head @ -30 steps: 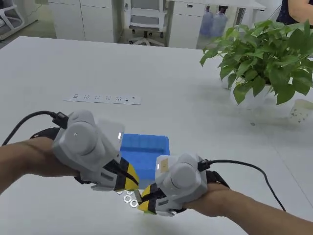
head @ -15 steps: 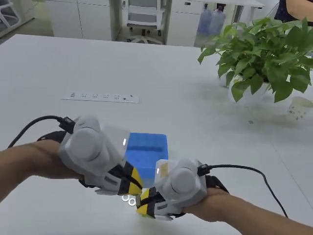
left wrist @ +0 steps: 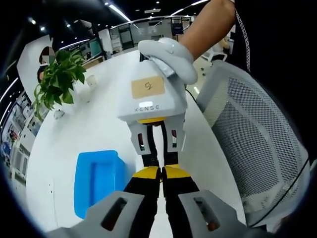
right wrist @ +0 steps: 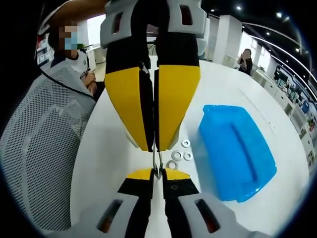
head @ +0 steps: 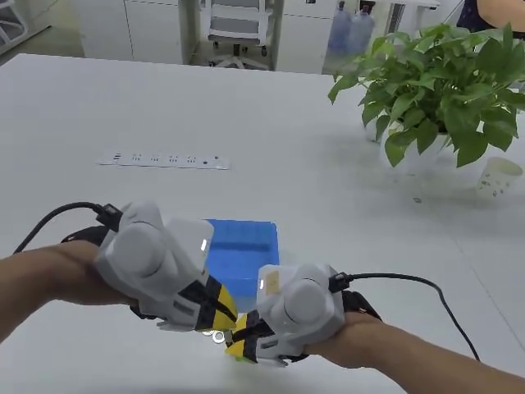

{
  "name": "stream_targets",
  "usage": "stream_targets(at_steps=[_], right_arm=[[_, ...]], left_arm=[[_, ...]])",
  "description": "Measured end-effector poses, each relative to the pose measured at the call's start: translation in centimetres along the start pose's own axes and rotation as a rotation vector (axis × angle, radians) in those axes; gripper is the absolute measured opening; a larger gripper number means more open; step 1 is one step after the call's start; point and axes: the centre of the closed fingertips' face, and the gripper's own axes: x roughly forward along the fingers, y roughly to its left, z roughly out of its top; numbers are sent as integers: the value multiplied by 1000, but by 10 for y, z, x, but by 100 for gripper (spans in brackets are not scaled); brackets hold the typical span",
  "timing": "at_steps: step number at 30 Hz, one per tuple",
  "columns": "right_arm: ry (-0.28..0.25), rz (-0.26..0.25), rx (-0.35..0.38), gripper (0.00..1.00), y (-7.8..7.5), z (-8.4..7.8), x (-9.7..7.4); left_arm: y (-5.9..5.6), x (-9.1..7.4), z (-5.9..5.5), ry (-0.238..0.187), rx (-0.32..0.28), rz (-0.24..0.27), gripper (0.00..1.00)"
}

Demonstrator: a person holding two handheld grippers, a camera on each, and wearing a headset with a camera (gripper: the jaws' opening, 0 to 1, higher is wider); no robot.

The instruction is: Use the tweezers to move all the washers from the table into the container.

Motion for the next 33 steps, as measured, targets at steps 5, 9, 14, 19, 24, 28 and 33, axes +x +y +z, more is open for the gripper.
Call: stream_targets(at_steps=[5,9,14,19,24,28,33], right_arm=[[-6,-29,-15,9,-7,2,-3],[-8,-44,-20,9,-11,3,-5],[-6,-67,-25,9,-16,1,-7],[-5,-85,-23,9,-21,-1,-10],[-4,-98,-13,8,-24,-5,-12],[-9,-111,-4,7,-26,-9,-15],[-23,-125,1,7,-28,-10,-18]], left_arm=[[5,-2,1,4,17,6,6],[8,-2,3,6,27,6,6],[12,-1,5,9,38,5,6],[16,1,6,13,49,0,6],[18,4,8,14,56,-8,6],[20,6,9,9,55,-10,6],[23,6,11,-1,57,-9,7]])
